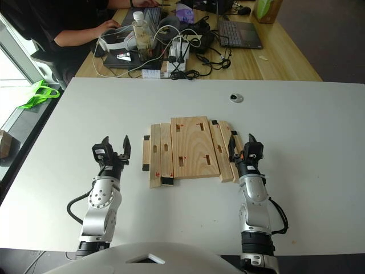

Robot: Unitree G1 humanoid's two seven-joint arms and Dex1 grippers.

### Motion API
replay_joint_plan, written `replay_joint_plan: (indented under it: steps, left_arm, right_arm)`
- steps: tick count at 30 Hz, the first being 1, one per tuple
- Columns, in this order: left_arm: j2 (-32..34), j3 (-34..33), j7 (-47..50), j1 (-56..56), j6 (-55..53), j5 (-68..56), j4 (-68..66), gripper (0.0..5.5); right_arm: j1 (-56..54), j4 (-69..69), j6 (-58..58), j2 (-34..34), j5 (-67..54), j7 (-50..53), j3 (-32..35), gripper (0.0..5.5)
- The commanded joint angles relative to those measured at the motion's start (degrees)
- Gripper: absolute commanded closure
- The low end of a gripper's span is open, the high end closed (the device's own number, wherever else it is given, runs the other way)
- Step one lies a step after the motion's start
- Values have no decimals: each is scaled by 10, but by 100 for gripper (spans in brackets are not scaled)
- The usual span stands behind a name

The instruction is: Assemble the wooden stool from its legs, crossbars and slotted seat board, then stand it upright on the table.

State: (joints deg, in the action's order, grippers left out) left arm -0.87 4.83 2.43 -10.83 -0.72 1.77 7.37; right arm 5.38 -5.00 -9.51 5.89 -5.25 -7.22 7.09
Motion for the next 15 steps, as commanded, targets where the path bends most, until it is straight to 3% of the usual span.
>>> replay_joint_plan:
  steps: [1,15]
  left_arm:
    - [35,27,-54,-13,-62,5,14,229]
    - [74,44,-145,-25,-244,-43,93,229]
  right_arm:
    - [-1,-1,-1,-10,2,5,-8,250]
    - [1,-2,-3,-9,2,14,-4,250]
